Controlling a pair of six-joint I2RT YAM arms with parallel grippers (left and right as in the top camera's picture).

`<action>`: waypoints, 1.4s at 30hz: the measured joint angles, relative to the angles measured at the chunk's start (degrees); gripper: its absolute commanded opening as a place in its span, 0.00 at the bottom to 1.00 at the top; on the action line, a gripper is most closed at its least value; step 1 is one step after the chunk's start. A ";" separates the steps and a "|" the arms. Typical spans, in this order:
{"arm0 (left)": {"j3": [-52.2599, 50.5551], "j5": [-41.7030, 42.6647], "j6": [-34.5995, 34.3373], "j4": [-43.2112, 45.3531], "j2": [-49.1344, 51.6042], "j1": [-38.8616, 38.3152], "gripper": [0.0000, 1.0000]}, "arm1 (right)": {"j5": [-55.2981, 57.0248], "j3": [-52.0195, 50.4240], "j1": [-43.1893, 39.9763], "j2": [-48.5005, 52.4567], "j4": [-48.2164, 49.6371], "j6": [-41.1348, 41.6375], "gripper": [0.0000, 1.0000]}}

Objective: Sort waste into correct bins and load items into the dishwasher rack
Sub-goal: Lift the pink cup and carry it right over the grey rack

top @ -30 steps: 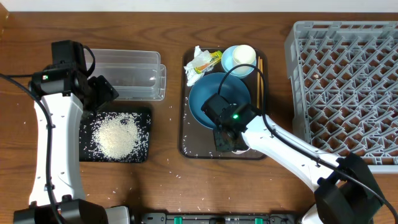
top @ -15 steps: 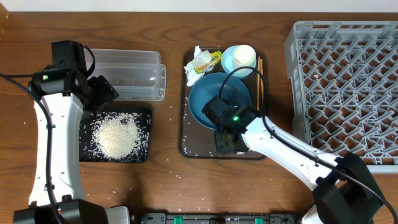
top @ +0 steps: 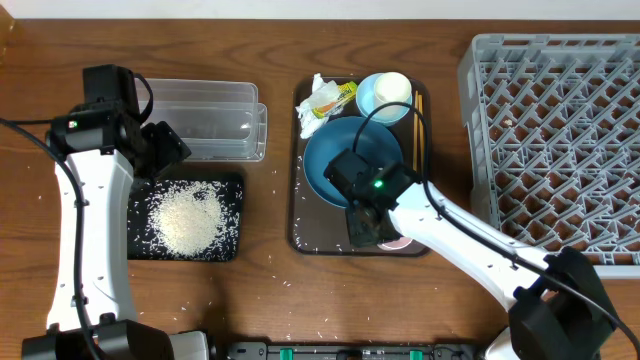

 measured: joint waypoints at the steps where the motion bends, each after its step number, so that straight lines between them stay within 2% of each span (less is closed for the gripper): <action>1: 0.00 0.00 0.00 0.00 0.00 0.00 0.90 | 0.02 0.55 0.00 0.00 -0.50 0.00 0.01; 10: 0.00 0.00 0.00 -0.02 0.00 0.00 0.90 | -0.07 7.67 -2.21 0.04 -10.05 -1.75 0.01; 15: -0.02 0.04 0.00 -0.02 0.00 0.00 0.90 | 3.34 17.84 -9.29 0.15 -18.93 -5.29 0.01; 23: -0.02 0.02 0.00 -0.02 0.00 0.00 0.90 | 4.20 31.12 -25.92 -0.17 -19.45 -17.99 0.01; 27: -0.02 0.02 0.00 0.00 0.00 0.00 0.90 | -1.81 33.92 -36.98 -0.35 -17.84 -25.31 0.01; 37: -0.02 0.02 0.00 0.00 0.00 0.00 0.90 | -27.61 34.01 -65.77 -0.39 -12.98 -41.27 0.01; 42: -0.04 0.02 0.00 0.00 0.00 0.00 0.90 | -34.34 34.01 -74.97 -0.39 -10.34 -45.72 0.01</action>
